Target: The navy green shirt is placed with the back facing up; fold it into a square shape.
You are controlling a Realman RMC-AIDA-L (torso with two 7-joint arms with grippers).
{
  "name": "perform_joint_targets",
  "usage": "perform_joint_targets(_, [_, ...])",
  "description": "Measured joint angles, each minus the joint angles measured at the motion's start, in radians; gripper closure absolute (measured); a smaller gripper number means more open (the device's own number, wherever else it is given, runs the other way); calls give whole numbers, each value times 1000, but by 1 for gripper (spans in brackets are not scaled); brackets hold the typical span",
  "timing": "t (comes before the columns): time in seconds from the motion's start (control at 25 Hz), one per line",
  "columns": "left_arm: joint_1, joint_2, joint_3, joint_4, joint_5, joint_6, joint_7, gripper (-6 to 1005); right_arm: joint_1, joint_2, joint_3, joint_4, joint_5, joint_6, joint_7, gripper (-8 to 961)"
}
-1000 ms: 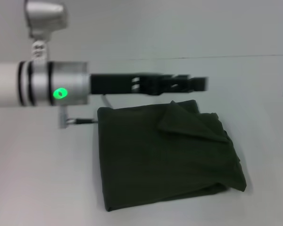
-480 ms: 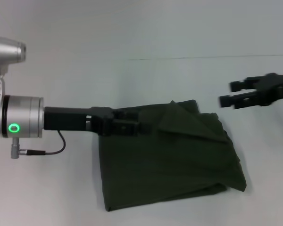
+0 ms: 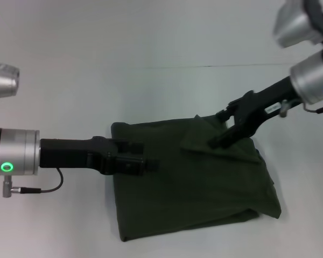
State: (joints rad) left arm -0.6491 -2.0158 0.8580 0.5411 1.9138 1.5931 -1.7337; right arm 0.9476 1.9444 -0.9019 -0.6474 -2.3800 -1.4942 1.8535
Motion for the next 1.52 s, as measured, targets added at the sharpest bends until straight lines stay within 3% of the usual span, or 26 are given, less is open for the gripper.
perform_joint_targets(0.44, [8,0,-6,-1,1,-4,3,88,55,97,-113,-41,-170,117,13,38])
perform_joint_targets(0.68, [9,-2,-7,-2,-3,-6,0,88,60,136,-163,-62,-225,191,21,38])
perform_joint_targets(1.08, [21,-3,-9,-4,-4,-27,-1,89,57,149,-286,-52,-233,295,46,87])
perform_joint_targets(1.32, [22,-4,-15,-4,-5,-29,0,94,51,153,-360,-50,-230,345,74,299])
perform_joint_targets(1.44, [22,-4,-16,-4,-6,-29,0,93,50,153,-368,-50,-229,353,75,478])
perform_joint_targets(1.52, [22,-4,-16,-4,-6,-29,0,92,49,152,-372,-50,-228,358,75,521])
